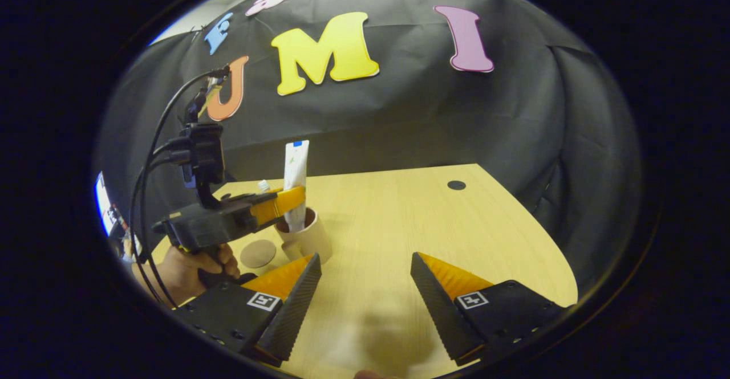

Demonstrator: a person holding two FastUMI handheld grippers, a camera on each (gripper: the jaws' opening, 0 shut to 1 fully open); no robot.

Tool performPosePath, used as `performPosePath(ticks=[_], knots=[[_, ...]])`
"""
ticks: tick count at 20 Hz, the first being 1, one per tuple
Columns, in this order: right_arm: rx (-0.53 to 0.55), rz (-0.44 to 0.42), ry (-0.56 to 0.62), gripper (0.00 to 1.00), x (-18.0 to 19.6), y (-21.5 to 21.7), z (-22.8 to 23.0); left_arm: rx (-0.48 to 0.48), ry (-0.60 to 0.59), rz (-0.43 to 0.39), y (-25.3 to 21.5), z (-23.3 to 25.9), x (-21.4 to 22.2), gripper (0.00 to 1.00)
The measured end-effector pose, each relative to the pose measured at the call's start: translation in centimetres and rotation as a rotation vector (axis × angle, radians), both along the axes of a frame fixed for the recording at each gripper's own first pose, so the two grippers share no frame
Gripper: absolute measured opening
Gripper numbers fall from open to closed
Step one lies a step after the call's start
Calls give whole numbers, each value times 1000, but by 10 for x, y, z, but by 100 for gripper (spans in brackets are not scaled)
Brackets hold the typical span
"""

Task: Put the toothbrush and toothpaste on the desktop into the cup, then pick up the cup and place it on the coaster on the desktop.

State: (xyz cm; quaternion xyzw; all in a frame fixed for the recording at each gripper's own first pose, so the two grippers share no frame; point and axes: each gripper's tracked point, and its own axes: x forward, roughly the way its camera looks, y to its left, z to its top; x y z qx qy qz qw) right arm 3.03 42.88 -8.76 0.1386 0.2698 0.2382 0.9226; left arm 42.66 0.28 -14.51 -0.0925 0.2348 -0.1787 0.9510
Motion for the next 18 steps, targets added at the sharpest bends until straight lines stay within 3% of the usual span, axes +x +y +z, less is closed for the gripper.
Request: performPosePath(ticks=[4,5,6,7,8,9,10,14,15,18], knots=[[-1,4,-2,92,1,-1,-1,26,0,-7,-3,-6,-1,17],[5,4,-2,93,2,-1,0,30,-14,3,-1,-4,-1,25],[6,-1,-2,96,2,-1,0,26,-30,2,-1,2,-3,22],[11,-1,-2,93,4,-1,1,37,-50,7,0,7,-3,52],[11,-3,1,96,4,-1,0,49,-70,5,1,13,-4,70],[12,-5,2,96,5,-2,1,51,-87,4,1,18,-5,66],[11,-9,2,92,6,-3,0,43,-99,0,0,24,-5,71],[6,-17,3,92,7,-8,2,34,-143,-7,3,47,-13,78],[0,-18,5,96,8,-9,3,41,-148,-6,6,53,-17,81],[-12,-8,8,92,6,-9,5,48,-184,-4,17,74,-24,90]])
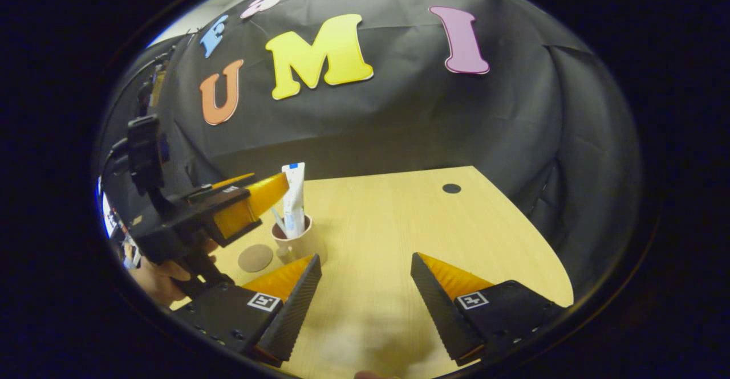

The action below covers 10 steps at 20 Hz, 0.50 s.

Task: Put the toothbrush and toothpaste on the desktop into the cup, then pick up the cup and place it on the coaster on the desktop.

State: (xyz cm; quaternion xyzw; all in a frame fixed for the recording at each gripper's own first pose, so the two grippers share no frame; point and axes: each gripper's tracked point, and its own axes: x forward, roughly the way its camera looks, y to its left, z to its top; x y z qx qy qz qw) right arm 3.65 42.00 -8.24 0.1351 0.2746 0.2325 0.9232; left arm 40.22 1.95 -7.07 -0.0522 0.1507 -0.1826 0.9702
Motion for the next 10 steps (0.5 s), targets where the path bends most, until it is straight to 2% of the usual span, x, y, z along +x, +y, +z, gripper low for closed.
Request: performPosePath(ticks=[3,4,6,7,8,9,10], knots=[[-3,21,19,96,0,9,3,21,-10,16,18,17,-9,90],[1,32,22,92,0,13,6,21,-14,20,24,23,-11,90],[0,54,23,92,-1,23,12,29,-28,34,37,36,-16,91],[-1,67,22,96,-1,28,17,35,-38,42,43,43,-18,90],[-2,82,22,92,-1,35,19,44,-44,50,51,48,-21,91],[-3,97,24,96,-1,41,24,52,-46,59,58,52,-22,100],[-5,113,30,96,-1,49,25,53,-50,70,66,58,-26,99]])
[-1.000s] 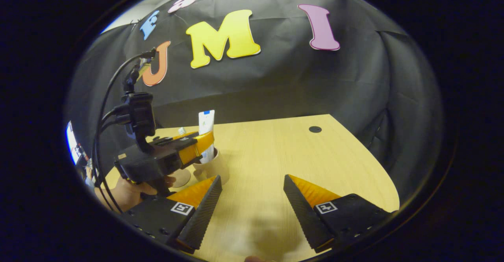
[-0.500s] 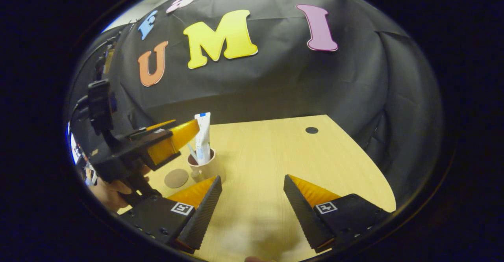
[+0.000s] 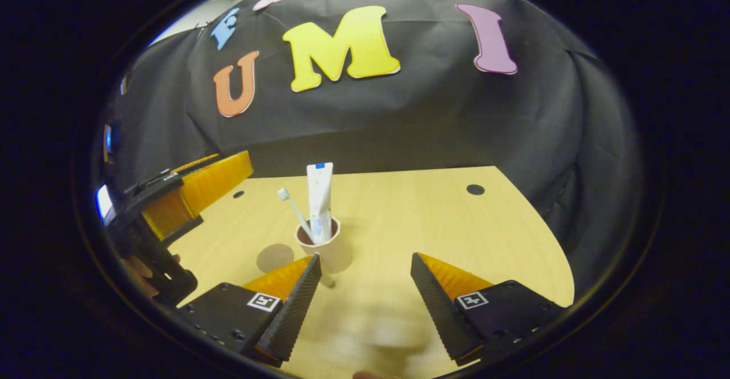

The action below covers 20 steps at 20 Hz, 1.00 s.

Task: Put the toothbrush and toothpaste on the desktop into the cup, then pick up the cup and place it on the coaster on the desktop.

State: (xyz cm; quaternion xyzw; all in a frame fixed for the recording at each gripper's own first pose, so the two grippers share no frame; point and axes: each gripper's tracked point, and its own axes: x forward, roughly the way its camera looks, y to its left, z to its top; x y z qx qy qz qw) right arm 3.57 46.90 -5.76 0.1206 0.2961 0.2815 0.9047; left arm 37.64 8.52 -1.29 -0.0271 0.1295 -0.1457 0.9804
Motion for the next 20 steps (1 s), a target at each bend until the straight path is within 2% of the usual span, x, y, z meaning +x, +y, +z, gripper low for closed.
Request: performPosePath(ticks=[7,8,11,16,18,19,20], knots=[[-34,97,67,96,-5,55,3,24,58,83,54,17,-33,99],[-40,107,79,93,-6,61,2,28,68,90,60,19,-41,99],[-65,124,106,96,-4,78,-4,40,83,128,83,25,-55,98],[-156,132,173,96,8,97,-32,61,111,162,109,35,-80,99],[-189,139,220,92,12,104,-45,87,108,180,120,37,-84,99],[-216,140,244,96,13,106,-53,95,106,189,126,39,-84,99],[-232,149,267,94,13,109,-57,98,106,202,132,39,-84,99]])
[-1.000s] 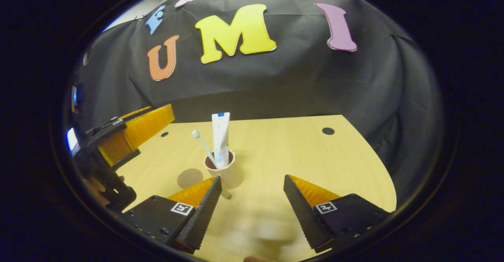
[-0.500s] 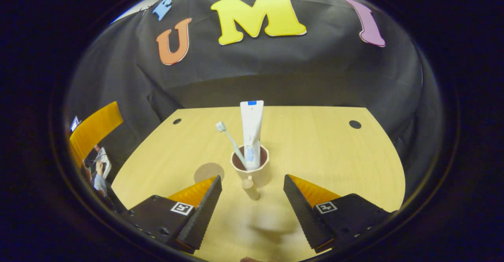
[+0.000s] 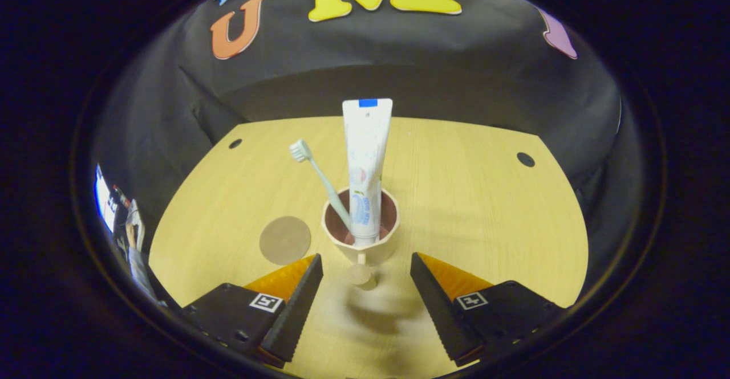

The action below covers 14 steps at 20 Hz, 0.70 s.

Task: Put the toothbrush and toothpaste on the desktop into the cup, then pick up the cup and place it on the coaster on the desktop.

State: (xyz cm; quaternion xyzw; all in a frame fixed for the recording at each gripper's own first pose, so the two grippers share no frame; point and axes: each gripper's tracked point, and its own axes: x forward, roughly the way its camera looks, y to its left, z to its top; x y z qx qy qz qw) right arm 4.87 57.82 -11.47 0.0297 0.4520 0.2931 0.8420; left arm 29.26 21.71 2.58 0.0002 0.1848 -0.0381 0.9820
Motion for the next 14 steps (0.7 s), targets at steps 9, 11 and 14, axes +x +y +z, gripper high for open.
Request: performPosePath(ticks=[9,11,14], knots=[[-126,2,136,70,4,15,-27,7,41,47,30,-8,0,99],[-137,-7,186,56,2,18,-33,2,50,51,33,-10,-1,99],[-174,-10,193,32,-3,17,-40,-6,69,48,33,-16,0,99]])
